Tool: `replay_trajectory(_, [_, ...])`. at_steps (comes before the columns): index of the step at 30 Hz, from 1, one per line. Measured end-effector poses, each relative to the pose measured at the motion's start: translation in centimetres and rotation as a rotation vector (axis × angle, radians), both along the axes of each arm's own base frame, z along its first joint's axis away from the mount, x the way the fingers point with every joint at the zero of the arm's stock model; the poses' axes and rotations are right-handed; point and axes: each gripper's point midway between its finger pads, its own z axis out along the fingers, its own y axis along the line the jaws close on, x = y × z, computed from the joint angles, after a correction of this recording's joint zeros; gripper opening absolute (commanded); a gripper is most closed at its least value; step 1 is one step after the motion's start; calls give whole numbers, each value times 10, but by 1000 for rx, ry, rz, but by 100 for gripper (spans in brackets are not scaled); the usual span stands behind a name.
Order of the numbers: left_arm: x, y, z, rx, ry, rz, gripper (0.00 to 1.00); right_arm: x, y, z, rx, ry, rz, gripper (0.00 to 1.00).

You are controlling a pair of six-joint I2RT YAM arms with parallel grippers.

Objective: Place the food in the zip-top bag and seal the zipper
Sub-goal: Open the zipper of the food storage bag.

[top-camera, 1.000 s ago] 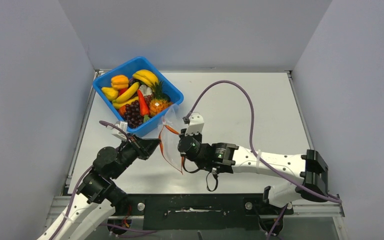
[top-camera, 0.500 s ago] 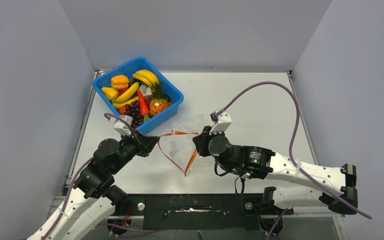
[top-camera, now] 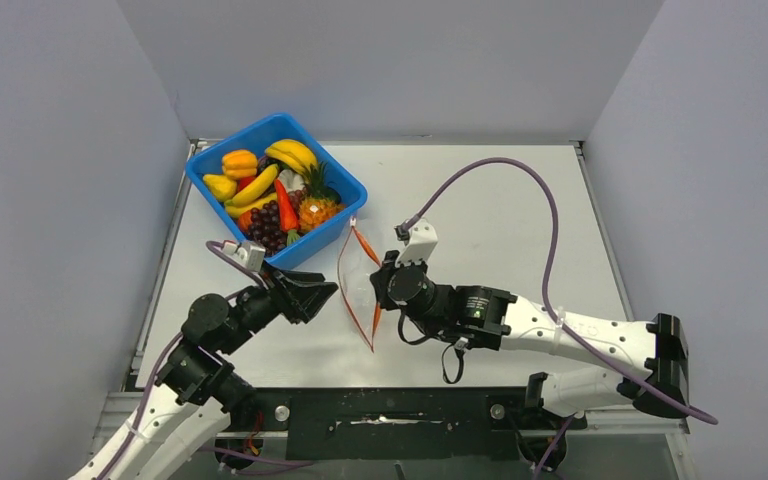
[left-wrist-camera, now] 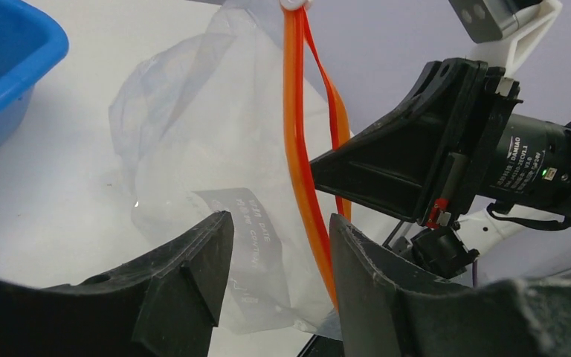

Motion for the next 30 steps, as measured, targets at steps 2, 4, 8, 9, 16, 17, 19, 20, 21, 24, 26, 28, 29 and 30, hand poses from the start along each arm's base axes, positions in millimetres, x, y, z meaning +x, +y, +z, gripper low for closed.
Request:
replay_trajectory(2, [0,-4,-6,5,6,-21,54,1,4,-1,0,1,0,0])
replay_trajectory(4, [2,-9,-11,11,13,-36,56,2,8,-2,2,2,-1,0])
replay_trajectory(8, [5,-16,-20,24,34,-60,57,5,16,-6,1,8,-4,0])
replay_trajectory(9, [6,-17,-22,28,37,-62,57,6,18,-7,-1,10,-5,0])
replay_trajectory(16, [22,-5,-44,123,84,40,7,7,21,-12,-15,17,-9,0])
replay_trajectory(17, [24,-1,-46,140,93,64,3,7,19,-12,-20,18,-16,0])
replay_trajectory(19, [29,9,-50,185,107,122,0,7,12,-12,-30,20,-33,0])
replay_trajectory(20, [32,14,-50,202,112,149,0,7,6,-10,-32,19,-47,0])
replay_trajectory(21, [33,18,-51,217,117,172,0,6,0,-6,-30,15,-60,0])
replay_trajectory(24, [36,28,-50,241,122,218,0,4,-19,17,32,-5,-90,0])
replay_trajectory(26, [36,30,-51,247,129,231,0,1,-29,33,88,-22,-97,0])
replay_trajectory(28, [35,28,-51,239,132,221,2,-1,-32,40,125,-30,-93,0])
replay_trajectory(29, [34,27,-50,232,135,213,7,-2,-32,39,130,-31,-87,0])
replay_trajectory(30, [33,26,-49,225,137,208,13,-4,-31,36,128,-30,-81,0])
